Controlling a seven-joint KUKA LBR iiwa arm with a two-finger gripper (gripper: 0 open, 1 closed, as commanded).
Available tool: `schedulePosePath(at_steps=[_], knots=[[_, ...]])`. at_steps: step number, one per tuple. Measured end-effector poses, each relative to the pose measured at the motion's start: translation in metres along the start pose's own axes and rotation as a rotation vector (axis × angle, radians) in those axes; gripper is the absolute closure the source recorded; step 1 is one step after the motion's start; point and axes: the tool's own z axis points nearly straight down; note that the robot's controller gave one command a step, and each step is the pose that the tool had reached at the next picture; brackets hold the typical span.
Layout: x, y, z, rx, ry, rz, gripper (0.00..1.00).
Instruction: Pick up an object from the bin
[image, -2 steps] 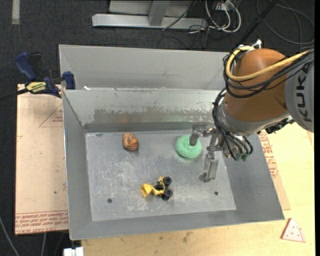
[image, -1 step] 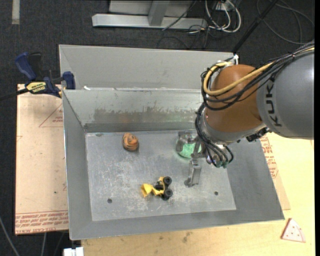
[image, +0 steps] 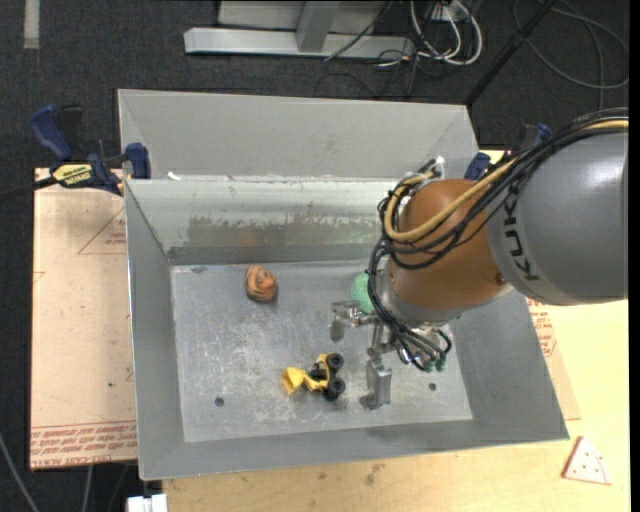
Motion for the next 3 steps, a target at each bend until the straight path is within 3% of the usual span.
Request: schedulePosePath(at_steps=[1,2,3], knots=[[0.006,0.012,0.026,0.000,0.001,-0.144,0.00],[0.003,0.001,0.065,-0.002,-0.003,0.054,1.00],[0.003,0.001,0.065,-0.002,-0.003,0.055,1.00]])
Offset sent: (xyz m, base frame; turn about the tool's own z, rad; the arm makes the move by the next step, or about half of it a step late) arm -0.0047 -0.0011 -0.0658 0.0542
